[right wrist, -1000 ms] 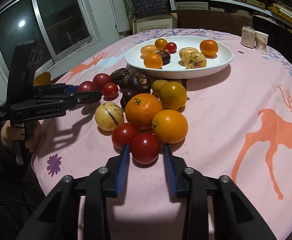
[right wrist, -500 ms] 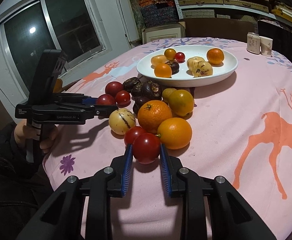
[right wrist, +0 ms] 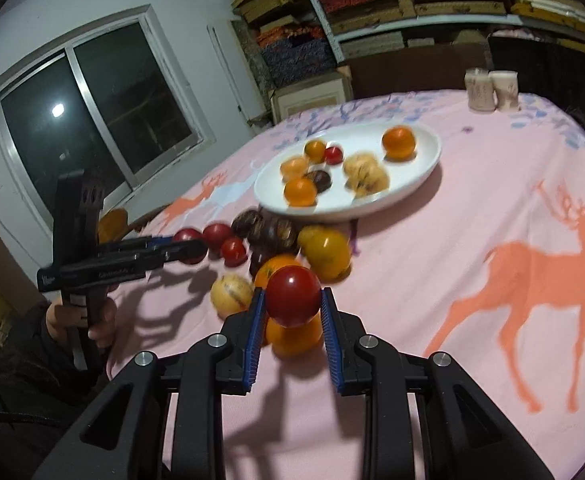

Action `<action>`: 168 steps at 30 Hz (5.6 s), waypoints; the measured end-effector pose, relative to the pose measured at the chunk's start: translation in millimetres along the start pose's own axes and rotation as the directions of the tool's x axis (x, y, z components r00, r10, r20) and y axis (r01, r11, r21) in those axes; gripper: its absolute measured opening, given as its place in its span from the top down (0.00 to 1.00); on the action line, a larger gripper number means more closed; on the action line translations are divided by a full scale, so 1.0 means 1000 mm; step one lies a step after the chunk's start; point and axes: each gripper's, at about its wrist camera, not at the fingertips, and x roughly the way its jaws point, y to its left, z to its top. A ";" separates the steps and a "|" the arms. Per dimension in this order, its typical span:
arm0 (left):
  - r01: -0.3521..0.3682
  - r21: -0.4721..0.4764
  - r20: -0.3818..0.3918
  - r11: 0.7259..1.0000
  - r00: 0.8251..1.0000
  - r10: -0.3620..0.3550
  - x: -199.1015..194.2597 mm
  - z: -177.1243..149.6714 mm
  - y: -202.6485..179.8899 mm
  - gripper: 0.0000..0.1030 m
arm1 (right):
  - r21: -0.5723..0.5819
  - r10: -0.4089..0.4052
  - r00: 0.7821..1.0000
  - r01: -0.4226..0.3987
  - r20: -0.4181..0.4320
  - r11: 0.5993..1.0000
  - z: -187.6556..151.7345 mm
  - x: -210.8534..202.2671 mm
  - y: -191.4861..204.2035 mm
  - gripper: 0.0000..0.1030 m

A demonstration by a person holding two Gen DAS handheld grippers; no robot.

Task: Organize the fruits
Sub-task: 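Carry the red fruit onto the plate with left tool while right tool places the tomato there, then grasp a red apple with the left tool while the right tool grasps a large orange, then place the red apple on the plate with left tool while right tool places the orange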

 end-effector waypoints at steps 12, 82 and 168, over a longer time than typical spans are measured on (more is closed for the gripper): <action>-0.064 0.012 -0.057 0.998 0.996 0.065 0.067 0.094 0.017 0.62 | -0.078 -0.078 0.996 0.081 0.040 0.994 0.092 0.055 -0.001 0.73; -0.045 -0.143 0.024 0.989 0.999 0.049 0.016 0.008 0.042 0.61 | -0.082 0.042 0.997 -0.047 -0.064 0.996 -0.004 0.028 0.010 0.44; -0.108 0.248 -0.048 0.963 0.991 0.123 0.016 0.032 -0.045 0.21 | 0.007 -0.180 0.981 0.181 -0.075 0.983 0.044 0.029 -0.015 0.44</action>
